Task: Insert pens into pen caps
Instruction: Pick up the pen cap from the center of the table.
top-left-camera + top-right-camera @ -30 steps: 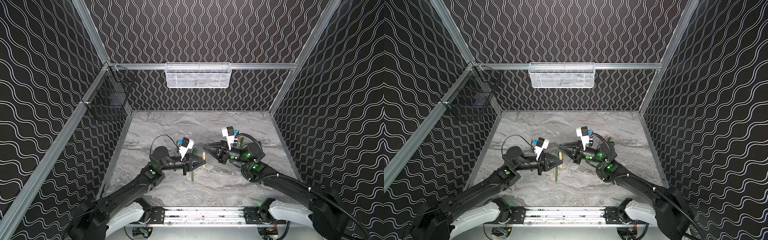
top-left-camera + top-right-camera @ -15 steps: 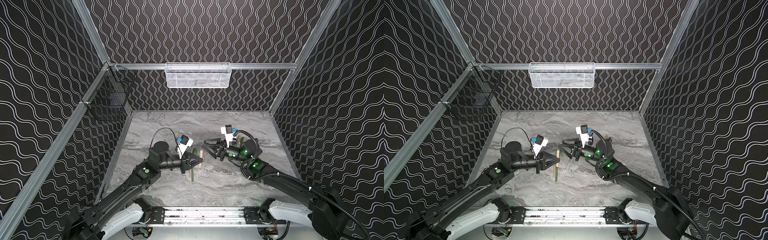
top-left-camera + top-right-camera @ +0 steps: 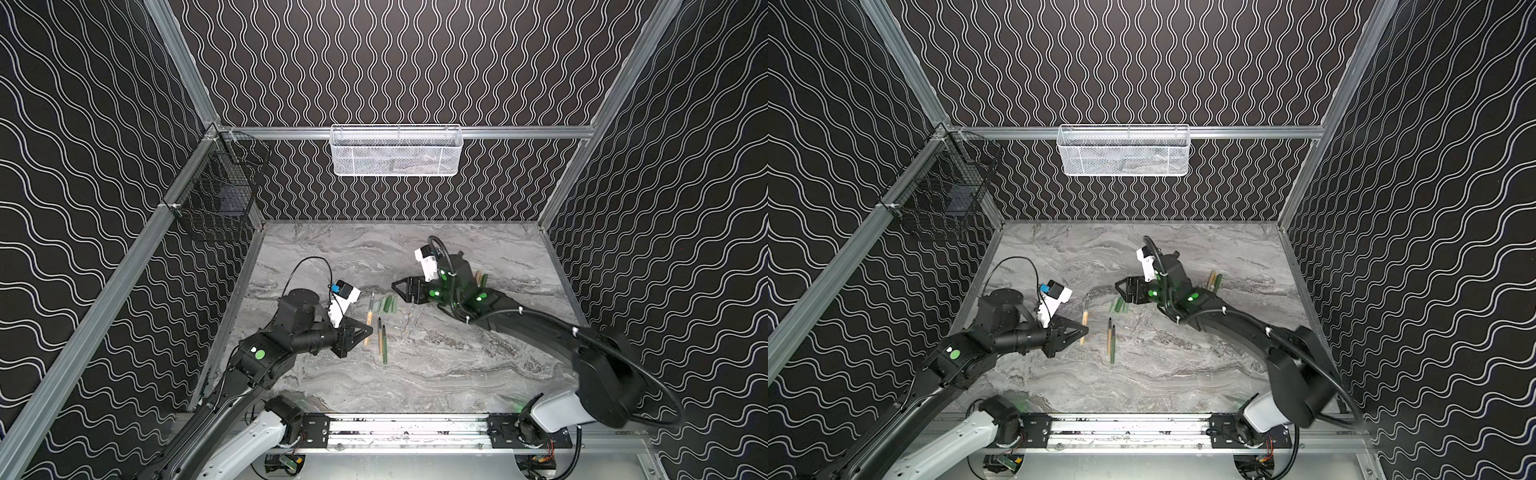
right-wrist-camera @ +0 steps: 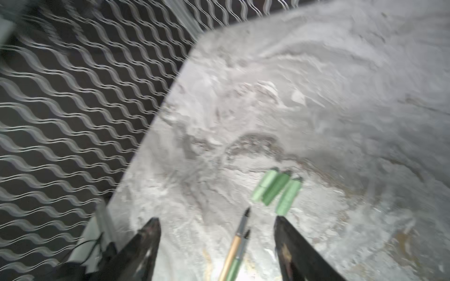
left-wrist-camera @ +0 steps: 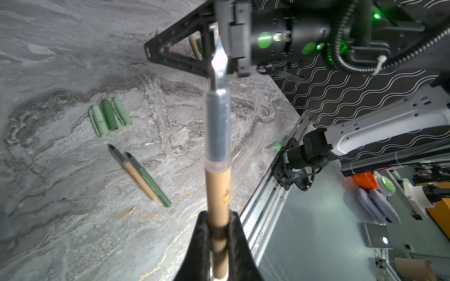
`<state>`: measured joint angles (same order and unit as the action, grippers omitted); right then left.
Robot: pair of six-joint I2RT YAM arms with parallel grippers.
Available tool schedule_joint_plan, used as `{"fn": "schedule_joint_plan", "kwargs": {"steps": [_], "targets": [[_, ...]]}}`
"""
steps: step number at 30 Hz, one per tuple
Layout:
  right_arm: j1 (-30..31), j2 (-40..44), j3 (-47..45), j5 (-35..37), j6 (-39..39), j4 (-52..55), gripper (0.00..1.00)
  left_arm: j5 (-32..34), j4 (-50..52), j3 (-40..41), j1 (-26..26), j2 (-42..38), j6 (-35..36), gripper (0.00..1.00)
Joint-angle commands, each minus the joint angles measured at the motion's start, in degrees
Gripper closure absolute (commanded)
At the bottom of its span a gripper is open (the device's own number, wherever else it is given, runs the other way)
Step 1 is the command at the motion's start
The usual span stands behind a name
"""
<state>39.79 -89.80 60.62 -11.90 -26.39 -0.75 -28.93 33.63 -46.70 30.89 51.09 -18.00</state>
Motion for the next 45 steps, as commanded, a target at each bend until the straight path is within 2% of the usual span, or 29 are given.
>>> {"fn": "schedule_joint_plan", "kwargs": {"steps": [1, 9, 22, 45], "targets": [[0.3, -6.0, 5.3, 5.9, 0.9, 13.2, 0.27, -0.3, -1.5, 1.5, -0.4, -0.5, 0.3, 1.0], [1.2, -17.5, 13.8, 10.7, 1.8, 21.2, 0.36, -0.1, -2.6, 2.3, -0.7, -3.0, 0.4, 1.0], [1.3, -28.1, 21.2, 9.5, 2.5, 22.5, 0.51, -0.2, -2.7, 2.3, -0.7, -4.3, 0.9, 1.0], [1.3, -32.9, 25.5, 9.1, 2.8, 24.6, 0.83, 0.3, -2.8, 2.4, -1.5, -4.5, 0.9, 1.0]]}}
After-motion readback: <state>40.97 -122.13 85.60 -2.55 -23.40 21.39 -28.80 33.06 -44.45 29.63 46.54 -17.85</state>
